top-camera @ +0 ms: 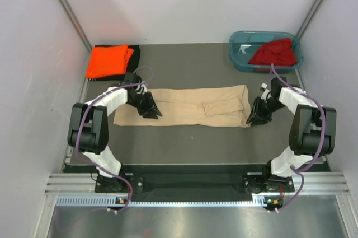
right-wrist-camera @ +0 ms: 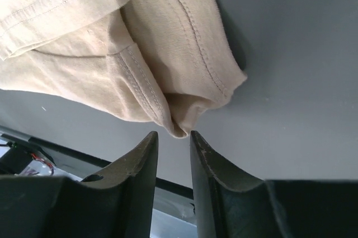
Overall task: Fold and stack the t-shirts
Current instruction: Fold the tshirt
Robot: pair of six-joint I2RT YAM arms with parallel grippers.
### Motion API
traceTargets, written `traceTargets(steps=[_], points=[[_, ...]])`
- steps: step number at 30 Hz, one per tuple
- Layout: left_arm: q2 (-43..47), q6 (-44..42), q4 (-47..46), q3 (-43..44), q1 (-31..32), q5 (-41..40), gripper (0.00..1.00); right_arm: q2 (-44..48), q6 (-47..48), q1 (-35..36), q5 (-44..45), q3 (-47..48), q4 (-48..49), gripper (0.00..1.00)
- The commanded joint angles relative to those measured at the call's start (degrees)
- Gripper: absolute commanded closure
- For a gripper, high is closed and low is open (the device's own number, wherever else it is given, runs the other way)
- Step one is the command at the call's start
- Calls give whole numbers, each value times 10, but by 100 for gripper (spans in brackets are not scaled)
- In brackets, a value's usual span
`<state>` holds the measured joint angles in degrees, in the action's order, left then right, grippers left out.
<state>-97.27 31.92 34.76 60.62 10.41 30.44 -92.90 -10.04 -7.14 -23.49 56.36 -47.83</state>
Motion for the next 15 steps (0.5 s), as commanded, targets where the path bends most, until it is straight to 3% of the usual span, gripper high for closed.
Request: traceTargets(steps=[1, 4, 15], points=[[34, -35, 8, -8, -30, 2, 67, -10, 7, 13, -5, 31, 23, 71], [24, -36, 4, -20, -69, 11, 70, -20, 4, 19, -2, 35, 26, 73], [-16, -26, -9, -57, -92, -6, 76, -40, 3, 21, 15, 41, 22, 81]])
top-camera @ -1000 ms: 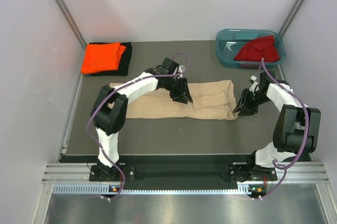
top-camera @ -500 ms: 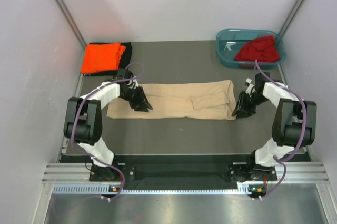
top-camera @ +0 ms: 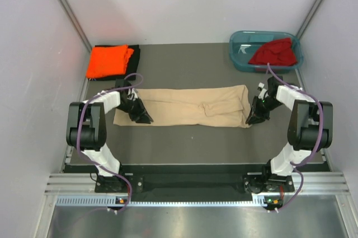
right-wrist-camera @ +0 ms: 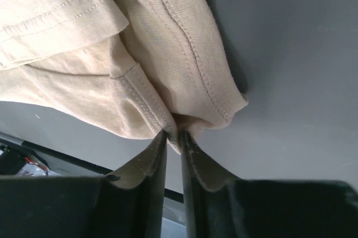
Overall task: Fold and stack the t-shirts
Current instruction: Fold the tshirt
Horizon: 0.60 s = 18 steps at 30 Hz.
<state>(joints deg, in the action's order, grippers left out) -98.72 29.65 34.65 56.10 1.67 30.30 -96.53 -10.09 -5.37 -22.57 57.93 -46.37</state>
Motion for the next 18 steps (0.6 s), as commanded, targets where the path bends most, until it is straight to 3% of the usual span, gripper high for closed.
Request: traceTargets(steps=[1, 5, 18], points=[[-2, -3, -12, -14, -5, -9, 75, -4, 2, 4, 9, 25, 8, 85], [-10, -6, -12, -20, -11, -16, 76, -12, -5, 3, 33, 32, 8, 99], [-26, -28, -10, -33, -36, -11, 77, -42, -5, -1, 102, 81, -9, 100]])
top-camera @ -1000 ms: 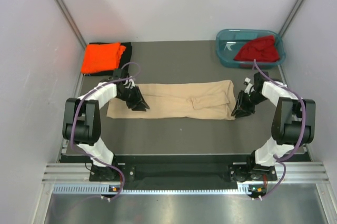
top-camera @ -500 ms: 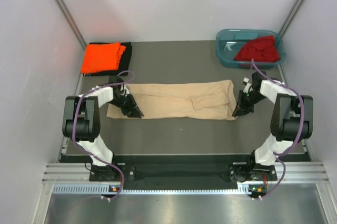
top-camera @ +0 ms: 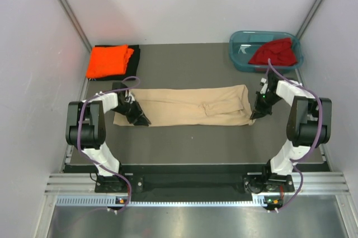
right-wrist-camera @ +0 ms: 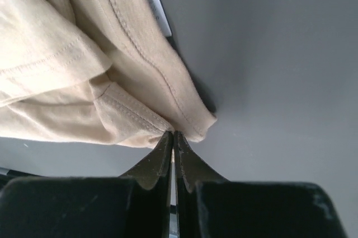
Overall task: Fold and stack the t-shirts
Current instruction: Fold the tshirt
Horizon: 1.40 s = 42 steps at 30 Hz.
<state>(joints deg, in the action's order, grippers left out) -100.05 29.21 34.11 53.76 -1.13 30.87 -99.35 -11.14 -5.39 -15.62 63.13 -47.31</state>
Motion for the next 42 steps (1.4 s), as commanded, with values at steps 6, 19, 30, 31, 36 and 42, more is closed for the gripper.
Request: traceTargets(steps=[6, 19, 30, 31, 36, 42], points=[[-13, -32, -1, -7, -12, -18, 77, -14, 8, -1, 44, 8, -10, 100], [-3, -45, 13, 13, -13, 2, 76, -15, 8, 0, -5, 63, -31, 88], [43, -42, 30, 45, -12, 51, 74, 18, -46, 70, -79, 101, -41, 79], [45, -39, 31, 46, -11, 52, 74, 16, -53, 73, -93, 91, -31, 79], [61, -28, 26, 44, -12, 56, 74, -6, -68, 71, -99, 41, 21, 84], [86, -32, 45, 50, -11, 38, 75, -44, -47, 41, -54, 23, 45, 86]])
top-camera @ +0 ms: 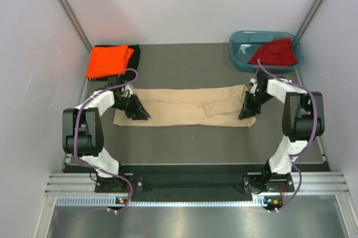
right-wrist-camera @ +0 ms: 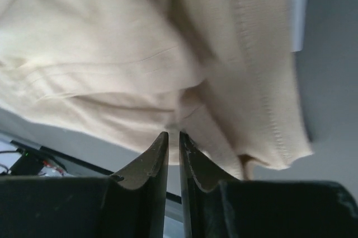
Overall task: Fold and stack the t-shirts
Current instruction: Fold the tshirt
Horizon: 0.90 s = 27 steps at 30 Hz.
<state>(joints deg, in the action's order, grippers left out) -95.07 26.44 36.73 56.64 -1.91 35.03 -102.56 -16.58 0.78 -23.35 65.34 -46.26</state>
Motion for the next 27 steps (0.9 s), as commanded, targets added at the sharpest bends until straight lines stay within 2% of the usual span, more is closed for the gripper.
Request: traceTargets(steps=[1, 7, 11, 12, 15, 18, 22, 27], points=[[41, -6, 24, 26, -4, -9, 75, -18, 13, -22, 43, 2, 35, 86], [75, -9, 46, 39, -5, -53, 71, -26, 23, -23, 95, 20, 24, 85], [102, -3, 47, 31, -5, -78, 67, 10, 9, -23, 86, 25, 17, 77], [106, -2, 46, 27, -5, -81, 66, 24, 2, -23, 83, 23, 16, 72], [125, 1, 40, 16, -5, -101, 64, 80, -41, -24, 65, 6, 25, 60], [148, 4, 43, 13, -5, -137, 62, 149, -124, -28, 26, -39, 61, 52], [193, -5, 47, 14, -5, -174, 56, 205, -202, -30, 11, -100, 102, 45], [229, -4, 68, 13, -6, -296, 46, 270, -278, -31, 12, -177, 148, 39]])
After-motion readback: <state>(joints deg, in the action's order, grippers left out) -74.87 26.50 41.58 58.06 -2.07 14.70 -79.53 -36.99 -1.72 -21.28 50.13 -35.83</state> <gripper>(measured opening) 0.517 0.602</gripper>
